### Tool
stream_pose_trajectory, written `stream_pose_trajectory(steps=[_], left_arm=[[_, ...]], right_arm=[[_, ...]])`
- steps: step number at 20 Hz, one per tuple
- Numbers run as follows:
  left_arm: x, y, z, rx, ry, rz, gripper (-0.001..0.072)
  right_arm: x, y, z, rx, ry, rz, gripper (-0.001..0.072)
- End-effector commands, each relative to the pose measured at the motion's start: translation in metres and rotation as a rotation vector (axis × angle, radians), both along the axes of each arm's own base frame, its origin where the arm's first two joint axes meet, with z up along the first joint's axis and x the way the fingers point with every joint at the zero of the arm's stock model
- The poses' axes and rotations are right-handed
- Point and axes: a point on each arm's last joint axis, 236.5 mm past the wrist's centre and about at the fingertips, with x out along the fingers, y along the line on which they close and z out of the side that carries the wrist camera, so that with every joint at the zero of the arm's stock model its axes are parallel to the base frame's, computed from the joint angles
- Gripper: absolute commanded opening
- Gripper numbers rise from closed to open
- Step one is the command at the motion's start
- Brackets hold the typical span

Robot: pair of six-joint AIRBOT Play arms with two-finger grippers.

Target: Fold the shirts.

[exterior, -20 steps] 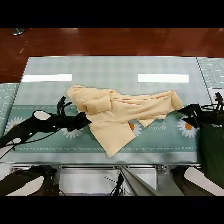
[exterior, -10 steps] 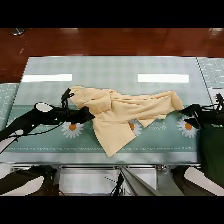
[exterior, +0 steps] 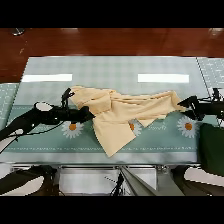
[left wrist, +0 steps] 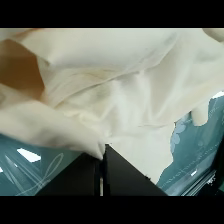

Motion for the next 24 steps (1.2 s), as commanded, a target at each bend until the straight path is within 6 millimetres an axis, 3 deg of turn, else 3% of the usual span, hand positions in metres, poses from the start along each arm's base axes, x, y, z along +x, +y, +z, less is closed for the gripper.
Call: stream_pose_trajectory(steps=[1, 2, 3, 5, 6, 8, 10, 12, 13, 14, 15, 17, 20, 24], left_arm=[[0.000, 0.000, 0.000, 0.000, 0.000, 0.001, 0.0028], [0.000, 0.000, 0.000, 0.000, 0.000, 0.001, 0.0028], [0.001, 0.000, 0.000, -0.001, 0.000, 0.001, 0.0028], [0.014, -0.001, 0.017, -0.020, -0.037, 0.003, 0.0028], [0.030, -0.002, 0.039, -0.050, -0.083, 0.002, 0.0028], [0.077, -0.005, 0.123, -0.132, -0.266, 0.011, 0.0027], [0.120, 0.003, 0.248, -0.175, -0.563, 0.035, 0.0027], [0.129, 0.019, 0.390, -0.199, -0.883, 0.054, 0.0027], [0.117, 0.030, 0.458, -0.209, -1.031, 0.070, 0.0027], [0.099, 0.041, 0.513, -0.219, -1.149, 0.088, 0.0027], [0.074, 0.052, 0.562, -0.225, -1.252, 0.104, 0.0027], [0.022, 0.070, 0.621, -0.150, -1.411, 0.103, 0.0027], [-0.027, 0.110, 0.649, 0.148, -1.522, 0.226, 0.0027], [-0.085, 0.168, 0.657, 0.551, -1.563, 0.457, 0.0027]], right_arm=[[0.026, -0.011, -0.003, -0.012, -0.005, -0.044, 0.0299], [0.032, -0.014, 0.003, -0.023, -0.024, -0.035, 0.0106], [0.038, -0.014, 0.012, -0.034, -0.052, -0.001, 0.0022], [0.051, -0.009, 0.043, -0.031, -0.104, 0.087, 0.0021], [0.062, -0.006, 0.068, -0.043, -0.146, 0.139, 0.0021], [0.090, 0.001, 0.134, -0.106, -0.276, 0.225, 0.0021], [0.124, 0.013, 0.240, -0.209, -0.483, 0.219, 0.0021], [0.138, 0.024, 0.361, -0.334, -0.743, 0.173, 0.0021], [0.130, 0.031, 0.413, -0.387, -0.841, 0.170, 0.0020], [0.110, 0.037, 0.459, -0.455, -0.919, 0.188, 0.0020], [0.085, 0.041, 0.490, -0.523, -0.955, 0.198, 0.0021], [0.028, 0.050, 0.540, -0.654, -1.034, 0.185, 0.0021], [-0.058, 0.065, 0.581, -0.820, -1.105, 0.161, 0.0021], [-0.144, 0.075, 0.602, -0.970, -1.140, 0.100, 0.0021]])
